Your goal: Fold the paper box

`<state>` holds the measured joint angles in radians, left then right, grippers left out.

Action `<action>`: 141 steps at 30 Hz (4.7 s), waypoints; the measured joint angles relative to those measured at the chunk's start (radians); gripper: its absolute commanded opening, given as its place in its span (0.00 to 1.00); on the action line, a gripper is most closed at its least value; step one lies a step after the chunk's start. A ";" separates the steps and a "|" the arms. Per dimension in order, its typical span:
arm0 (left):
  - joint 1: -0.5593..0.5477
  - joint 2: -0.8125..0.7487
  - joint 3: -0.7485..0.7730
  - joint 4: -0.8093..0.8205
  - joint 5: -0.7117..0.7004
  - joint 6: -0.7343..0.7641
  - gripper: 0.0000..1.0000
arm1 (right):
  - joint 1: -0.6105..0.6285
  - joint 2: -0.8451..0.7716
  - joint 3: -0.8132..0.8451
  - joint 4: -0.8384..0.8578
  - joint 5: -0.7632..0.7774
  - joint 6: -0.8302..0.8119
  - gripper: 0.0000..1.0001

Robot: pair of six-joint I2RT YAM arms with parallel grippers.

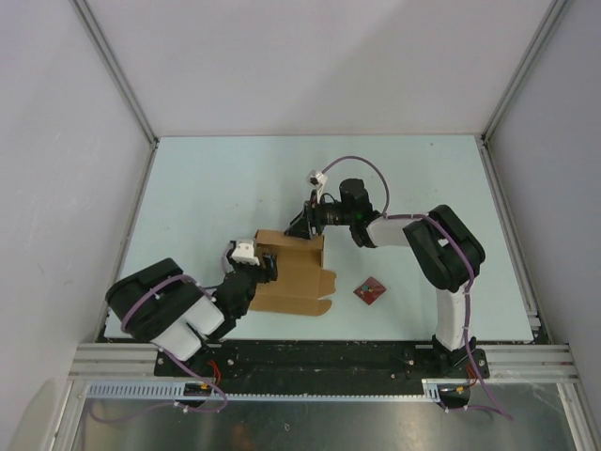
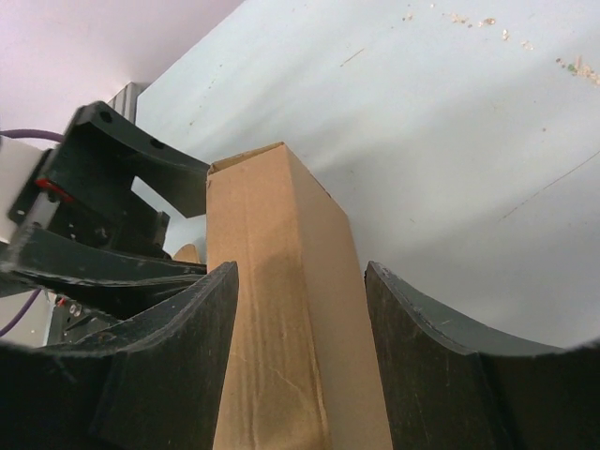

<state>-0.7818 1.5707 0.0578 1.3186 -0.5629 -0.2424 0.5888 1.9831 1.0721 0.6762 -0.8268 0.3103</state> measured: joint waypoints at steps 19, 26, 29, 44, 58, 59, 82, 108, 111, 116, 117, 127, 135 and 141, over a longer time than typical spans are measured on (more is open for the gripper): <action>0.026 -0.028 0.000 0.002 0.095 0.026 0.71 | -0.002 0.004 0.002 0.002 -0.003 0.003 0.62; 0.028 -0.091 0.000 -0.004 0.156 0.025 0.78 | -0.003 0.004 0.002 0.002 -0.003 0.003 0.62; 0.028 -0.181 -0.001 -0.007 0.190 0.019 0.81 | -0.006 0.004 0.002 0.002 -0.003 0.003 0.62; 0.018 -0.708 -0.002 -0.621 0.166 -0.125 0.85 | -0.009 0.005 0.008 -0.001 -0.003 0.003 0.62; 0.007 -1.027 0.111 -1.093 0.099 -0.193 0.77 | -0.023 -0.017 0.046 -0.222 -0.021 -0.191 0.76; 0.007 -1.028 0.118 -1.099 0.095 -0.192 0.77 | -0.026 -0.029 0.053 -0.266 -0.024 -0.223 0.77; 0.007 -1.081 0.125 -1.164 0.093 -0.166 0.78 | 0.007 -0.218 0.196 -0.980 0.082 -0.686 0.98; 0.007 -1.099 0.119 -1.165 0.069 -0.144 0.78 | 0.084 -0.105 0.364 -1.165 0.296 -0.846 0.88; 0.008 -1.107 0.118 -1.165 0.069 -0.142 0.78 | 0.085 -0.098 0.374 -1.189 0.290 -0.855 0.83; 0.009 -1.110 0.117 -1.165 0.069 -0.141 0.78 | 0.086 -0.085 0.379 -1.220 0.279 -0.864 0.74; 0.010 -1.113 0.115 -1.165 0.069 -0.141 0.79 | 0.086 -0.083 0.380 -1.226 0.277 -0.865 0.72; 0.030 -1.112 0.101 -1.155 0.076 -0.136 0.81 | 0.086 -0.079 0.383 -1.249 0.278 -0.864 0.54; 0.078 -1.043 0.101 -1.076 0.113 -0.114 0.82 | 0.086 -0.080 0.383 -1.251 0.308 -0.858 0.52; 0.143 -0.954 0.101 -0.988 0.167 -0.100 0.84 | 0.087 -0.113 0.369 -1.245 0.378 -0.834 0.51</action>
<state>-0.6384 0.6163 0.1593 0.3309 -0.3958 -0.3420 0.6758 1.8698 1.4414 -0.5686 -0.4484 -0.5232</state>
